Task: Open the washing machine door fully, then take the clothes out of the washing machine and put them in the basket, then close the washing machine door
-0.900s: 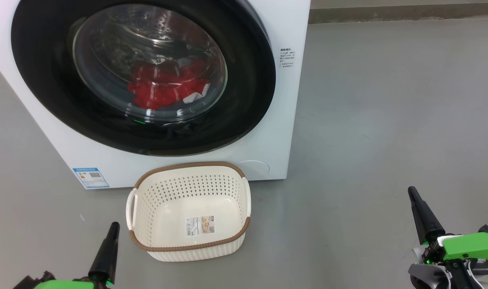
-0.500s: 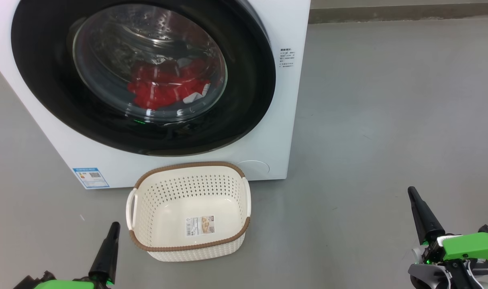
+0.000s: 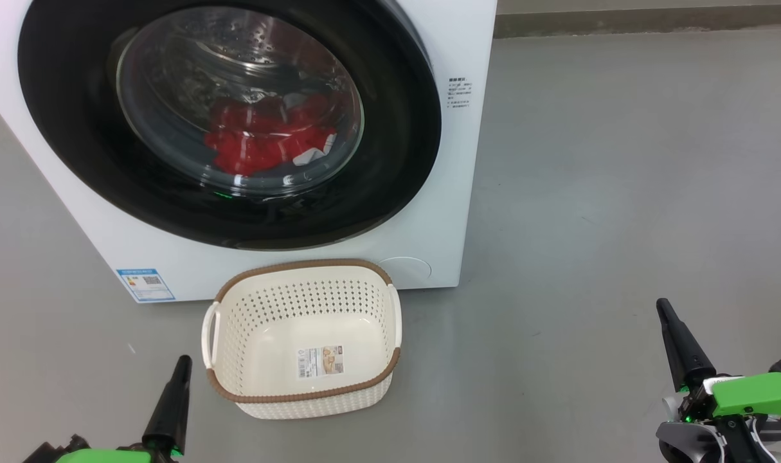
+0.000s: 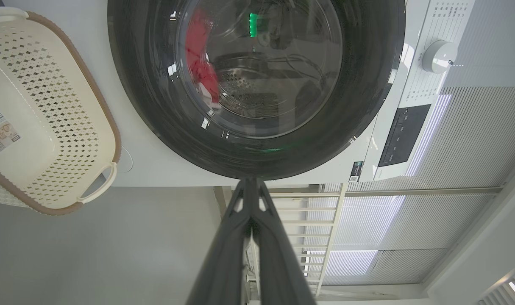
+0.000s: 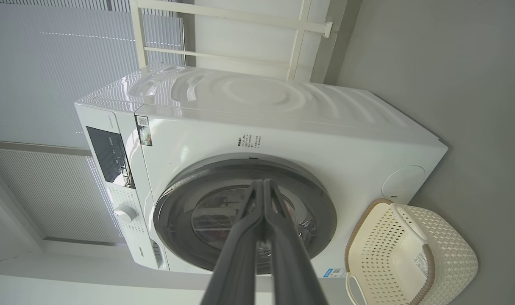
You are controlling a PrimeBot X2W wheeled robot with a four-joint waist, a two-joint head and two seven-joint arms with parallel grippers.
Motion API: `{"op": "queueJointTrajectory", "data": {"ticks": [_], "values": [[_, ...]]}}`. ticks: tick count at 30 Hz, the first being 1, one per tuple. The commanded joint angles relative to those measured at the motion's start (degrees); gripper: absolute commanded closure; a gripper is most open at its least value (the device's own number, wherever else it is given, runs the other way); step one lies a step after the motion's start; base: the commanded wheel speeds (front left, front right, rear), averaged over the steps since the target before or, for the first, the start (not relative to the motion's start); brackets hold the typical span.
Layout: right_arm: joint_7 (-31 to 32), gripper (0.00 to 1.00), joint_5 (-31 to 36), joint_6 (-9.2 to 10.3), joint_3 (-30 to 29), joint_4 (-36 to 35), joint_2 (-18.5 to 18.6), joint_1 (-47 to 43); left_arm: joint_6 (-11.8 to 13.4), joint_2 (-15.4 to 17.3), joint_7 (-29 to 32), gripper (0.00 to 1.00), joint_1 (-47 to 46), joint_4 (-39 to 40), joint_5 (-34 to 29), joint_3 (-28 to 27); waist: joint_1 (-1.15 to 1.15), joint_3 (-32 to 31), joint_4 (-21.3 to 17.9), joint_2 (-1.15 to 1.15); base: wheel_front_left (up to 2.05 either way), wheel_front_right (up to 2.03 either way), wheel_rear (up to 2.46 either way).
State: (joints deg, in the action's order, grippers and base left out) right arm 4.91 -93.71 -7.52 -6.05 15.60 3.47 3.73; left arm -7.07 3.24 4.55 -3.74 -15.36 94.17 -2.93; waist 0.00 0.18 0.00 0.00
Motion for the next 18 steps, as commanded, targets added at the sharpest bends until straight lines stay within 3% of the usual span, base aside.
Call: {"op": "queueJointTrajectory", "data": {"ticks": [1, 18], "values": [[0.32, 1.0, 0.23, 0.03, 1.1, -1.67, 0.55, 2.31, -0.42, 0.82, 0.63, 1.0, -2.29, 1.43, -0.65, -1.97, 0.0, 0.0, 0.0, 0.0, 0.0, 0.0, 0.0], [0.56, 1.0, 0.48, 0.03, 0.8, -1.65, 0.34, 2.34, -0.42, 0.6, 0.87, 1.0, -2.32, 1.41, -0.91, -2.27, 0.0, 0.0, 0.0, 0.0, 0.0, 0.0, 0.0]]}}
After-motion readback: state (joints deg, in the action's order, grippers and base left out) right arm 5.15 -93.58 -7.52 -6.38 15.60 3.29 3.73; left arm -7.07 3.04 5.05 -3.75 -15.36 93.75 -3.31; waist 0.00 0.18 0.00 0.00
